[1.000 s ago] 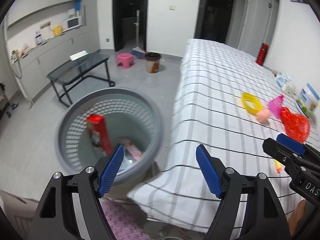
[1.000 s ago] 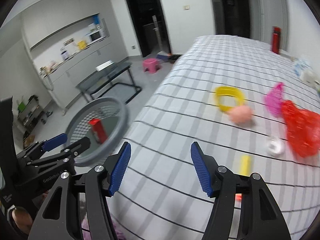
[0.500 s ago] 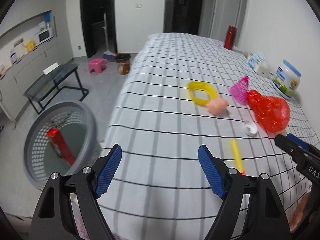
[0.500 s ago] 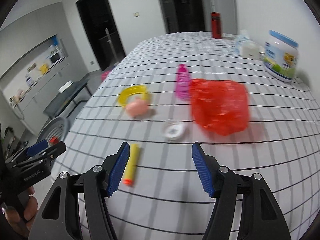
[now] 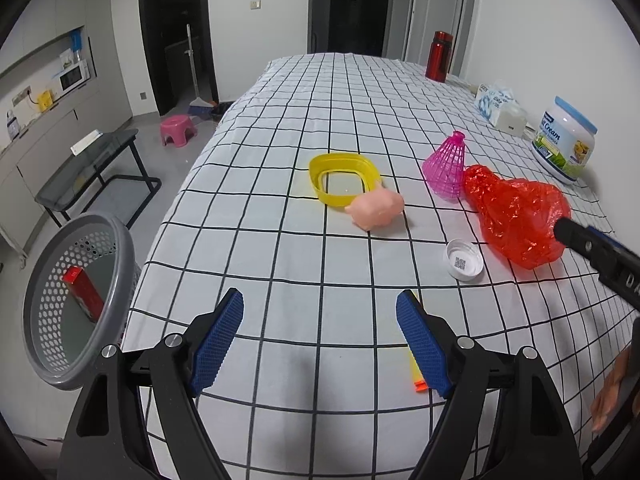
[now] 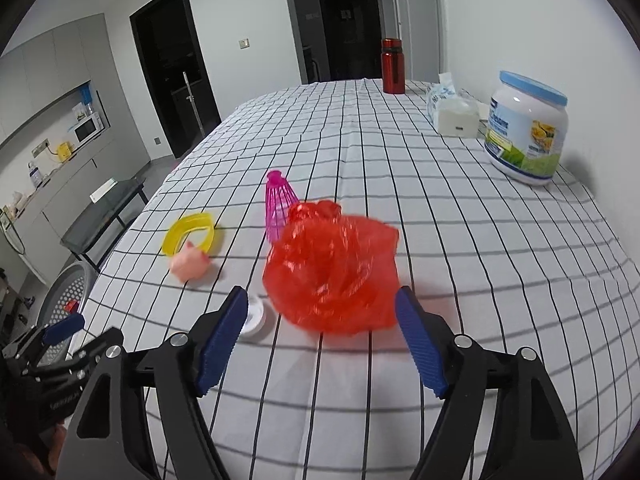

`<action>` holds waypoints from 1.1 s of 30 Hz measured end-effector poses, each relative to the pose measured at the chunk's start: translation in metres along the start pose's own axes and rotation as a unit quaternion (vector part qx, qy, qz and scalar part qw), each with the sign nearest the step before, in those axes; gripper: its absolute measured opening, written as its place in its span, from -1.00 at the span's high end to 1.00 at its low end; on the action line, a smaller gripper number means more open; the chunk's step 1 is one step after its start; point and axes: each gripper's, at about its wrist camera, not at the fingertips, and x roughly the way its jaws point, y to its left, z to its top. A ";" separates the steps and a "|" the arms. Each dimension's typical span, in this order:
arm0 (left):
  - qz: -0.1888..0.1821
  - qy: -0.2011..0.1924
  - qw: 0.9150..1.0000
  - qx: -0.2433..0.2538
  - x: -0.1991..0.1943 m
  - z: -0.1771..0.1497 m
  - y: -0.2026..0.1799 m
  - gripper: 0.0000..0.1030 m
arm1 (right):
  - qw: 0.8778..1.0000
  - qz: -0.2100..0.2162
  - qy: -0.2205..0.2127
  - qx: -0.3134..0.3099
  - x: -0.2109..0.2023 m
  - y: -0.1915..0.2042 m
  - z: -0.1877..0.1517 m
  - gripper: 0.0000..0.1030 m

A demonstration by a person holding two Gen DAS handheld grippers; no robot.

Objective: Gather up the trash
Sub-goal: 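Close the right tool on the red plastic bag, then grasp the yellow foam dart with the left tool while right holds the bag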

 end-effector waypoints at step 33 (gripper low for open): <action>-0.006 0.027 1.000 0.001 0.014 -0.014 -0.019 -0.52 | 0.999 0.009 0.033 0.025 0.041 -0.014 0.004 0.55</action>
